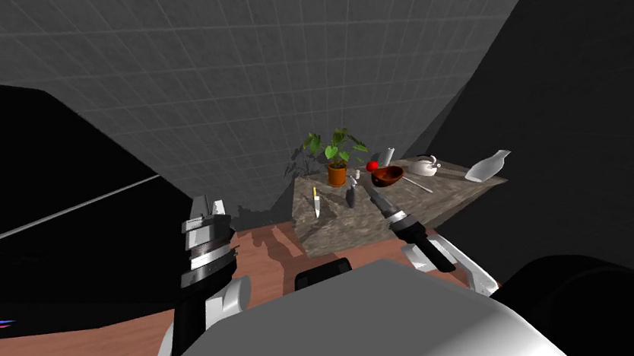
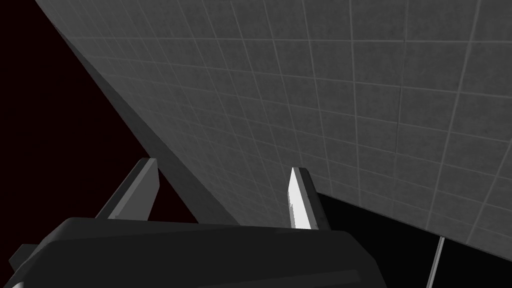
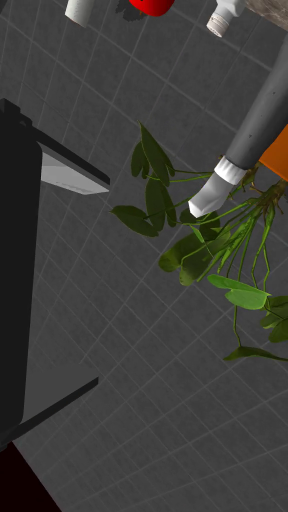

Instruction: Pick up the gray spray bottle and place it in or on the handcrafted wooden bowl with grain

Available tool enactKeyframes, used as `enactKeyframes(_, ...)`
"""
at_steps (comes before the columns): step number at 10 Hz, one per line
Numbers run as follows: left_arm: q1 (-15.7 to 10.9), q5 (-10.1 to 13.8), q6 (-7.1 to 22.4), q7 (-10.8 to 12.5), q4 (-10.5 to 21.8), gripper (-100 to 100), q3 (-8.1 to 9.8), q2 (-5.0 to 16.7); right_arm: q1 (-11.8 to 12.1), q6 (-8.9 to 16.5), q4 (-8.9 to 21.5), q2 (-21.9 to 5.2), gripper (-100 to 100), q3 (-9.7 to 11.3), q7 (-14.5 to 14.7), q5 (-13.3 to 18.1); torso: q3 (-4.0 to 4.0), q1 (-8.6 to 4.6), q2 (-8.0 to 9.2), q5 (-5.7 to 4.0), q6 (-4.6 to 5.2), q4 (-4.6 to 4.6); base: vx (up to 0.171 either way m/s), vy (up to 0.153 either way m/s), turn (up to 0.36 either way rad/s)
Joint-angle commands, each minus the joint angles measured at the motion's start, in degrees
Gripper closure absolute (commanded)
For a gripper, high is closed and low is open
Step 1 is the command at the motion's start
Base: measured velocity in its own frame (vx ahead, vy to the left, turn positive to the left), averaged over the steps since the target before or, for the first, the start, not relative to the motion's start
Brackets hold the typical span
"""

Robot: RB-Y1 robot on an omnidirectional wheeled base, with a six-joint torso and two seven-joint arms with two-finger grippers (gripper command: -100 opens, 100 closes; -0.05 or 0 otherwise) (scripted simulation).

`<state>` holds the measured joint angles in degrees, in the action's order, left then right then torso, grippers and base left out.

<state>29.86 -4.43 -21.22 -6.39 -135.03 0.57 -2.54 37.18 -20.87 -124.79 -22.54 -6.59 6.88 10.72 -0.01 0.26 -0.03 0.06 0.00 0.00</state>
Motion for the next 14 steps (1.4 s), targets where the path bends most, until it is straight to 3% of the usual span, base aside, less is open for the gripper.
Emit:
enactKeyframes(1,0.00,0.00,0.00,0.00,0.00,0,0.00,0.00,0.91,2.08,0.65,-2.14,-100,-0.67,-0.28,0.62,0.00,0.00,0.00,0.00,0.00,0.00,0.022,0.068,0.079)
enactKeyframes(8,0.00,0.00,0.00,0.00,0.00,0,0.00,0.00,5.07,9.18,4.36,-11.49,-100,-3.51,-1.42,3.08,0.03,-0.04,0.05,0.00,0.01,0.01,0.012,0.067,0.089)
enactKeyframes(14,0.00,0.00,0.00,0.00,0.00,0,0.00,0.00,9.26,16.55,8.50,-21.60,-100,-6.41,-2.62,5.59,-0.01,0.01,-0.02,0.01,0.01,0.00,0.022,0.076,0.103)
